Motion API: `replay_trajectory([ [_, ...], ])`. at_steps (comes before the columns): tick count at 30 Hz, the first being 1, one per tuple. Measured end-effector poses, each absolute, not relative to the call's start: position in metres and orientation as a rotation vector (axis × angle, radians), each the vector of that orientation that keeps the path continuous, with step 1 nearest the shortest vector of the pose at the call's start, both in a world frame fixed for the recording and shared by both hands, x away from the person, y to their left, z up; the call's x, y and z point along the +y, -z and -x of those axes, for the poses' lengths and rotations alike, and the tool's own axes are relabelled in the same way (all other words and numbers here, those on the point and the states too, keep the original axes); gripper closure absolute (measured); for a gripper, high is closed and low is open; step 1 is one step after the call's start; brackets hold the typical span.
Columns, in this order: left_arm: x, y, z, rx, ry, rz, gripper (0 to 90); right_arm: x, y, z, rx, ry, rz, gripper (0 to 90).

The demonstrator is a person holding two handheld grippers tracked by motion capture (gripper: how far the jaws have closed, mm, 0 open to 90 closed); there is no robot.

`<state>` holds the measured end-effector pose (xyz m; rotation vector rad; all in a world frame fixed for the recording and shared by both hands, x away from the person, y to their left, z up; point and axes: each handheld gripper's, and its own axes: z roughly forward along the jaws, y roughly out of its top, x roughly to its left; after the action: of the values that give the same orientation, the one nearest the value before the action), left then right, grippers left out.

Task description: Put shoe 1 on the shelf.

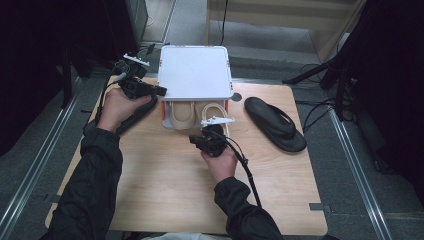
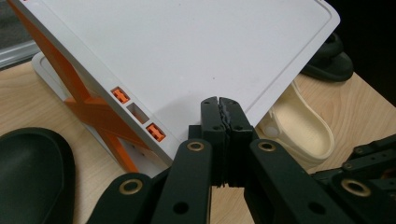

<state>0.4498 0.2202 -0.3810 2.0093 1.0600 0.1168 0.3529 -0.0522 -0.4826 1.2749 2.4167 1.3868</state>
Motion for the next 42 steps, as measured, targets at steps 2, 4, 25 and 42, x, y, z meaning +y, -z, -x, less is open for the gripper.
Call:
replay_trajectory([
  [2, 0.220, 0.381, -0.450, 1.060, -0.120, -2.010, 90.0, -0.059, 0.481, -0.348, 2.422, -1.389, -1.263, 90.0],
  [4, 0.220, 0.381, -0.450, 1.060, -0.120, -2.009, 90.0, -0.065, 0.480, -0.344, 2.420, -1.380, -1.253, 90.0],
  [25, 0.221, 0.382, -0.450, 1.055, -0.115, -2.005, 89.9, -0.133, 0.495, -0.313, 2.432, -1.335, -1.258, 90.0],
  [42, 0.222, 0.382, -0.450, 1.054, -0.115, -2.004, 89.9, -0.142, 0.507, -0.337, 2.426, -1.249, -1.349, 90.0],
])
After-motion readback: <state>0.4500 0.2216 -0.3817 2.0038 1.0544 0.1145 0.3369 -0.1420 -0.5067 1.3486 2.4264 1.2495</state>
